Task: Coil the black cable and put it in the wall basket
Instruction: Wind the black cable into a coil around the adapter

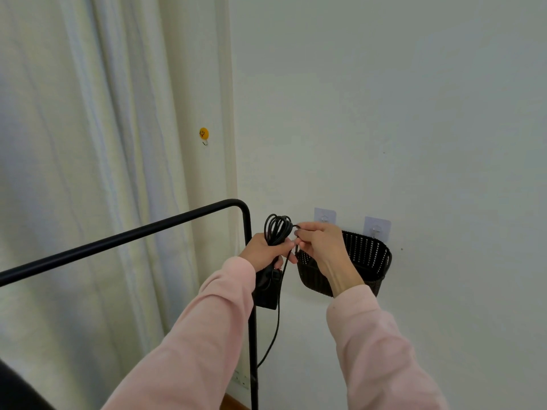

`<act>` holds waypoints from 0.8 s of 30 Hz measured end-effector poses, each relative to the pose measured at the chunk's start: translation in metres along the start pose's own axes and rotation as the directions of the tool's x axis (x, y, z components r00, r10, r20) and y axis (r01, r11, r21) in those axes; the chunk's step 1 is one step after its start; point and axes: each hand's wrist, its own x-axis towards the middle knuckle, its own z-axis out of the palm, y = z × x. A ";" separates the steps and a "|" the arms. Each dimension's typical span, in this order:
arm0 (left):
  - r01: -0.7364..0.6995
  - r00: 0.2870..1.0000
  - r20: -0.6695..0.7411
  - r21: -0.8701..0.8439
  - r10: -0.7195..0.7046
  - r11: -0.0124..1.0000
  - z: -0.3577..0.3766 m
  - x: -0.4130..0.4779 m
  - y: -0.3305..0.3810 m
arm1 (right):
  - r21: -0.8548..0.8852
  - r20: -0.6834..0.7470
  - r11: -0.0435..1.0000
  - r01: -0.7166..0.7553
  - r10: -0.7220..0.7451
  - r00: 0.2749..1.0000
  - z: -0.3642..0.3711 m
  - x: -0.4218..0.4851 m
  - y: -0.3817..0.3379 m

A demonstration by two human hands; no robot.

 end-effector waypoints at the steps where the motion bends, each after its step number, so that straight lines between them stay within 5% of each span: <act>1: 0.003 1.000 0.008 0.004 -0.003 1.000 0.000 0.001 0.000 | 0.004 0.000 1.000 0.002 -0.002 1.000 0.000 0.001 0.000; 11: 0.040 0.997 -0.067 0.160 -0.030 0.986 0.003 0.007 -0.002 | 0.030 0.032 1.000 0.006 -0.007 0.999 0.001 0.002 0.002; 18: 0.014 0.995 -0.100 0.119 -0.002 0.993 0.005 0.010 -0.005 | 0.078 0.048 0.996 -0.035 0.031 0.998 0.001 0.000 0.005; 24: 0.021 0.987 -0.160 0.011 -0.019 1.000 0.005 0.008 -0.009 | -0.307 0.020 0.934 -0.183 0.199 0.980 -0.004 -0.002 0.017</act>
